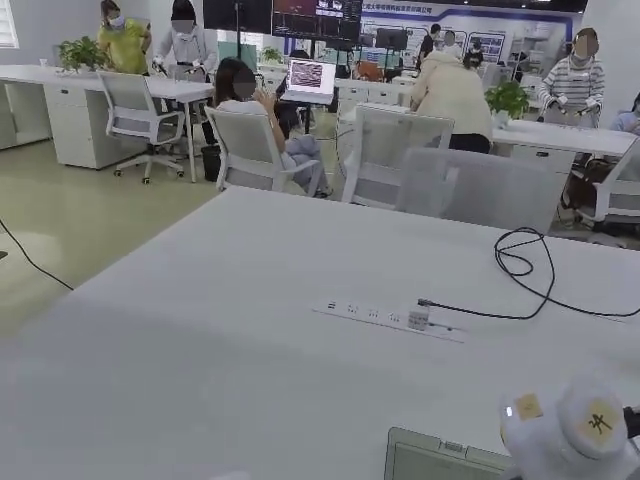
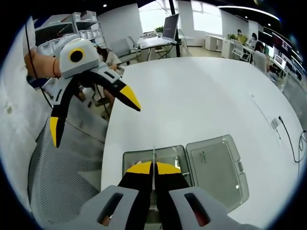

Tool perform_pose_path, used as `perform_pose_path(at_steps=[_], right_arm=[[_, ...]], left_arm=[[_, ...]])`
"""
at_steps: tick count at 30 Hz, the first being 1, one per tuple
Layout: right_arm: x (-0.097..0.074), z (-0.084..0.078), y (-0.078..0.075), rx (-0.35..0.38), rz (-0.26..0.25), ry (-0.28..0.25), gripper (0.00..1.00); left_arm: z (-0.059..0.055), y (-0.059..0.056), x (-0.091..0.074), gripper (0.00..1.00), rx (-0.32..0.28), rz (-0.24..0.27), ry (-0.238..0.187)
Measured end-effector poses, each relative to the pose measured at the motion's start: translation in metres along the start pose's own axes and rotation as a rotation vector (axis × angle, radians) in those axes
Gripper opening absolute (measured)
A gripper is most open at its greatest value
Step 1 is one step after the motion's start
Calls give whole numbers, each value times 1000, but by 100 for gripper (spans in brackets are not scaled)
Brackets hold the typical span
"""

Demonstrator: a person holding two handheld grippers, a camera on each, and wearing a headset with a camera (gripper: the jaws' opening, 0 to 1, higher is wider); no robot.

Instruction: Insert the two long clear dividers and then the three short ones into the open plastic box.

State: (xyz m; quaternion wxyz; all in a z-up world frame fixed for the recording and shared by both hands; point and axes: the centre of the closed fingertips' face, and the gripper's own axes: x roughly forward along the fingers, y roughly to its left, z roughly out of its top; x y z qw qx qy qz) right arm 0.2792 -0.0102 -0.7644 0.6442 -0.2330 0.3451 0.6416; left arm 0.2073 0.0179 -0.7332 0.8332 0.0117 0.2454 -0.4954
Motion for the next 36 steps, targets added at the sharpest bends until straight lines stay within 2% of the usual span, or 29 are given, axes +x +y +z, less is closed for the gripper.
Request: perform_pose_path(at_steps=[5,6,7,13,18,29,36], right_arm=[[3,0,1,-14,-10,-3,3],[5,-2,1,-44,-17,17,3],[7,0,3,-55,-14,5,3],[23,-3,5,-117,-16,56,3],[29,-7,5,-152,-15,85,2],[40,-13,1,-136,-4,111,3],[48,-19,1,-132,4,155,3]], left_arm=[[0,0,0,100,-7,1,-5],[0,0,0,100,-8,1,-3],[-1,0,0,100,-7,0,-3],[0,-3,2,100,-9,-7,-4],[-2,-4,3,100,-10,-9,-1],[-2,-2,4,100,-12,-11,-2],[-6,-3,5,100,-9,-17,9]])
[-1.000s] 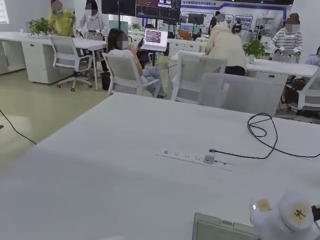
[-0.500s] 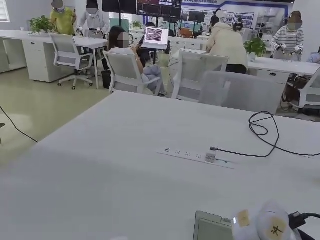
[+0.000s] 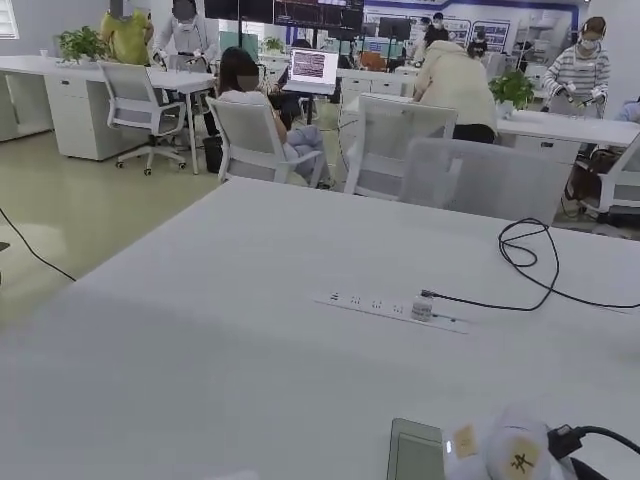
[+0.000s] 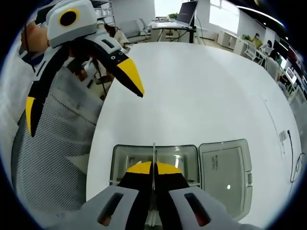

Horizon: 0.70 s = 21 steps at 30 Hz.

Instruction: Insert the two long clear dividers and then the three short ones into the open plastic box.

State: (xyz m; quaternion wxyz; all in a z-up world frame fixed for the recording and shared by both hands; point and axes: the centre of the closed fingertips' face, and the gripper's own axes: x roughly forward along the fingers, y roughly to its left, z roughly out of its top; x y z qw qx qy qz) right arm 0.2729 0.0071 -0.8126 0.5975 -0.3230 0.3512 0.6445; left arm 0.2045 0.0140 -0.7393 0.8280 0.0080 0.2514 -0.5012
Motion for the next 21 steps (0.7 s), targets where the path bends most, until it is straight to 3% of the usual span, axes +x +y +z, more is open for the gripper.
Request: perform_pose_path(at_steps=[21], right_arm=[[9,-7,1,-18,-5,77,3]], left_arm=[[1,0,2,100,5,-3,0]])
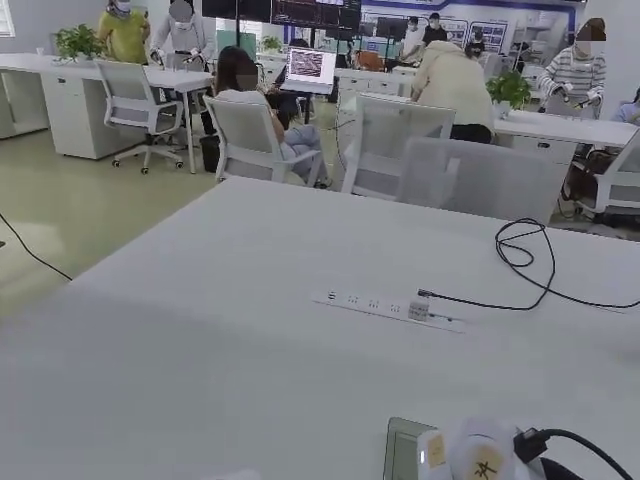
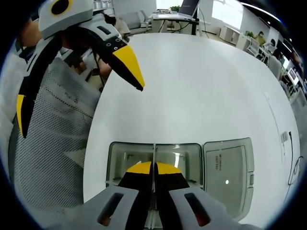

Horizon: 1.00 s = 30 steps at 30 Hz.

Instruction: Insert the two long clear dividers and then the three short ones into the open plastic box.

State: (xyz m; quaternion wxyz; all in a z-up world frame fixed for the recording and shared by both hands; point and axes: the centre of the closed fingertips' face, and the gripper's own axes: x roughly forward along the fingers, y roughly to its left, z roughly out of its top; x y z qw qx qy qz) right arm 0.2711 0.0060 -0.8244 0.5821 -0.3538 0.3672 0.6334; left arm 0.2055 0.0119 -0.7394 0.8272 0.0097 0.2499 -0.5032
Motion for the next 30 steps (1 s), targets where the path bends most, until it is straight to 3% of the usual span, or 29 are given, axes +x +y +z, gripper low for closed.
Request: perform_pose_path(at_steps=[14,30], right_arm=[[-2,2,-2,18,-17,-15,6],[-36,18,1,100,-27,-156,20]], left_arm=[[2,0,-2,99,7,8,2],[3,0,-4,99,10,16,4]])
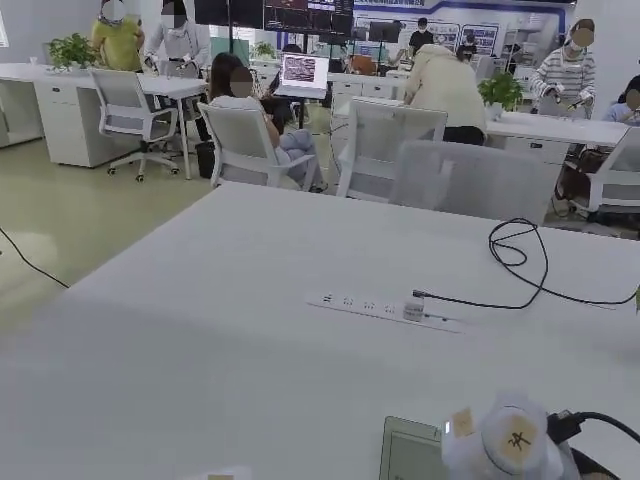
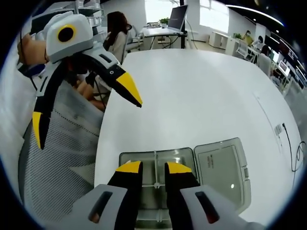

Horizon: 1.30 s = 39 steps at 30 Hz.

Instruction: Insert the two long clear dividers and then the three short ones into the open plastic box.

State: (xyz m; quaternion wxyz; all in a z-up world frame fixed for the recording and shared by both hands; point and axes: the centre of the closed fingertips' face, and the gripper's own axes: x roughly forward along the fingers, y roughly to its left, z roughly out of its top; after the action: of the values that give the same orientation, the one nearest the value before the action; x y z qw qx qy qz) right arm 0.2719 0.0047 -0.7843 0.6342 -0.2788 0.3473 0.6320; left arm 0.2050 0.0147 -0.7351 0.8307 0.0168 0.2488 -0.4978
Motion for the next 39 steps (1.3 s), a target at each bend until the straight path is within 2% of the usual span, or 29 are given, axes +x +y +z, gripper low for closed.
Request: perform_pose_path(at_steps=[6,15,21,32,39], right_arm=[[-20,9,1,18,-25,-69,27],[-41,6,6,27,-42,-103,35],[-53,-5,8,38,-49,-105,41],[-80,-48,9,70,-77,-69,48],[-95,-82,10,84,-89,-26,52]], left_arm=[[2,0,-1,100,-1,0,-4],[4,1,-1,100,9,0,0],[5,1,-2,100,12,3,2],[4,0,-3,100,18,7,9],[4,0,-3,100,19,8,11]])
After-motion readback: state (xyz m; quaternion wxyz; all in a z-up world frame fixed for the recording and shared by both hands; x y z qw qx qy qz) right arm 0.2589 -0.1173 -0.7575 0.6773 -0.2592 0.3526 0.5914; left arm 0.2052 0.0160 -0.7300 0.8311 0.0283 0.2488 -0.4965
